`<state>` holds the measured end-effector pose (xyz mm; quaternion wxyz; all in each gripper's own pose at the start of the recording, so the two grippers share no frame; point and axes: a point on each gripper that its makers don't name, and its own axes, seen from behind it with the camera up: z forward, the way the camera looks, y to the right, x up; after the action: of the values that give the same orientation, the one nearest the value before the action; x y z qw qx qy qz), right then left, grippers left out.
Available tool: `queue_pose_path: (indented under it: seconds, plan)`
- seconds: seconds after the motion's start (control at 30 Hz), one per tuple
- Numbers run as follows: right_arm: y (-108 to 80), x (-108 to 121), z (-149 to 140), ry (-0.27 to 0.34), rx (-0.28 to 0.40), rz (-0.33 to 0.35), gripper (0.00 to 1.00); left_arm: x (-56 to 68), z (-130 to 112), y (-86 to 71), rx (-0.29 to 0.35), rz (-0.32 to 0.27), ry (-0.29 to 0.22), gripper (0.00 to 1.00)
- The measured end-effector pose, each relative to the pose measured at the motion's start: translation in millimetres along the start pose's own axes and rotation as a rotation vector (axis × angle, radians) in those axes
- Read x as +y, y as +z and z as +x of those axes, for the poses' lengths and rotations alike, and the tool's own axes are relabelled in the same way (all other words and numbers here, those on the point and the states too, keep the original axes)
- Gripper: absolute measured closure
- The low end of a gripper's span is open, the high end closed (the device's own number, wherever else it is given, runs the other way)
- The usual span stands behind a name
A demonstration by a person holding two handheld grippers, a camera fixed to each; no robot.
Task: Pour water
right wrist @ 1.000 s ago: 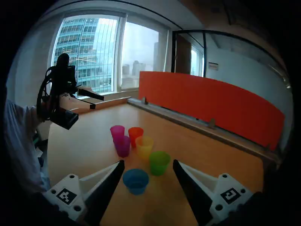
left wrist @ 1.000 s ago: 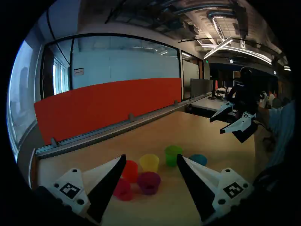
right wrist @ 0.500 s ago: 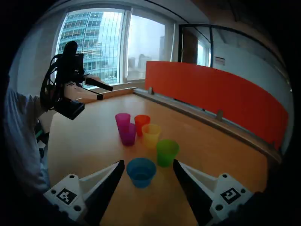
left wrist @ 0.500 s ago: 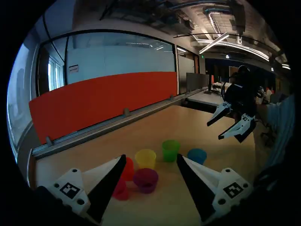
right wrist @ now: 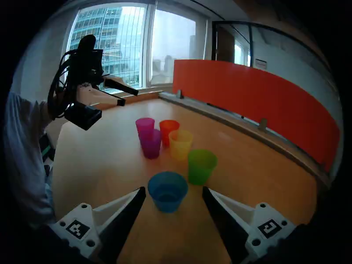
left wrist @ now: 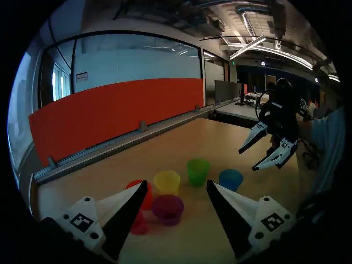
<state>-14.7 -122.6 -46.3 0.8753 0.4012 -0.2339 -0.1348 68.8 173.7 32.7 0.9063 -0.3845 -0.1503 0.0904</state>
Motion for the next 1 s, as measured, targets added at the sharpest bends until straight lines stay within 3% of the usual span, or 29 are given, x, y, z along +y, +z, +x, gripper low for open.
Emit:
queue_pose_path:
  seconds: [0.5, 1.0]
  plan:
    - [26.4, -6, -28, 0.001, -0.056, 0.034, 0.00, 0.4, -14, 19.4, -0.029, -0.020, -0.005, 0.00]
    - [55.5, -12, -39, 0.002, -0.081, 0.064, 0.00, -5.2, -17, 25.0, -0.032, -0.017, -0.016, 0.00]
